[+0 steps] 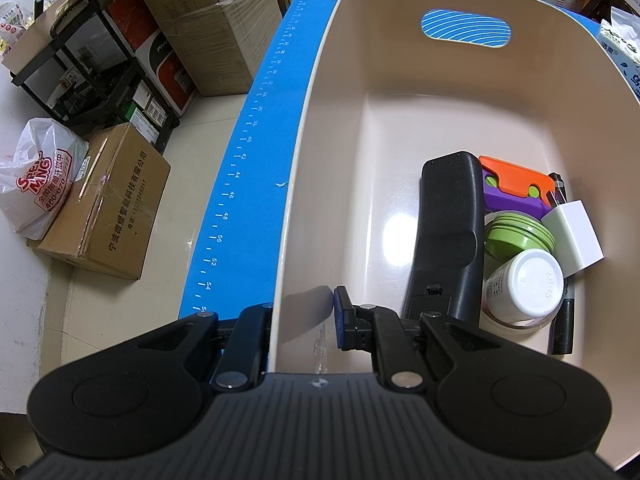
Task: Organize rigid objects
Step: 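Carry the silver key into the basket and release it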
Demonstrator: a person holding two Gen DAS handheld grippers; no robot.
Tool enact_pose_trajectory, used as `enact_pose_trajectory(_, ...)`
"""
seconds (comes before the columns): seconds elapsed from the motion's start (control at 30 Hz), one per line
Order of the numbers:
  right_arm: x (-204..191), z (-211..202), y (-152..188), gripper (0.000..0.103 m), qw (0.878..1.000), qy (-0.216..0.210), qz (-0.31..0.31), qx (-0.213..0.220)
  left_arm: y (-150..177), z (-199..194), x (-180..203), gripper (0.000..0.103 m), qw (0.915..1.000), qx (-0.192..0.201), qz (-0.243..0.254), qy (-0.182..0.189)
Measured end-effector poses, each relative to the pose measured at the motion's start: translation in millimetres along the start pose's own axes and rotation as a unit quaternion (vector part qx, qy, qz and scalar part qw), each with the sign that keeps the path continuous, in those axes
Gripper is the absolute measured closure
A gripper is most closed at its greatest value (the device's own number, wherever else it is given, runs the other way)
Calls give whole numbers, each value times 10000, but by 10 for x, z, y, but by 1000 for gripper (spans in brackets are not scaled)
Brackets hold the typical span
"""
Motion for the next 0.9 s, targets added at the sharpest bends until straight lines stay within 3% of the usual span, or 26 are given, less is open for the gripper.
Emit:
enact_pose_trajectory(0.27,-120,-407,-315,90,9979,-101,-37,632,4,3,3,86,10000,2,-1,-1)
enact_pose_trajectory(0.5,-482,-774,-614,90,9917,-537,-163,1160,14,12,3,86,10000,2,-1,15)
enact_pose_trajectory(0.77,-1087,-939,-828,90,9812,-1281,-521,1344,24,25,6,86,10000,3,-11,33)
enact_pose_trajectory(0.9,-1481,-913,-831,90,9755,-1651,-780,1230,25,27,6,87,10000,4,-9,34)
Point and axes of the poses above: each gripper's, at about its wrist camera, not at the fingertips, and z roughly the way its jaws point, x to its right, y to its underside, the point moved 5 cm from there along z, roughly the way its jaws point, and after that the axes turned 2 degrees about -y, right-handed, at the moved point
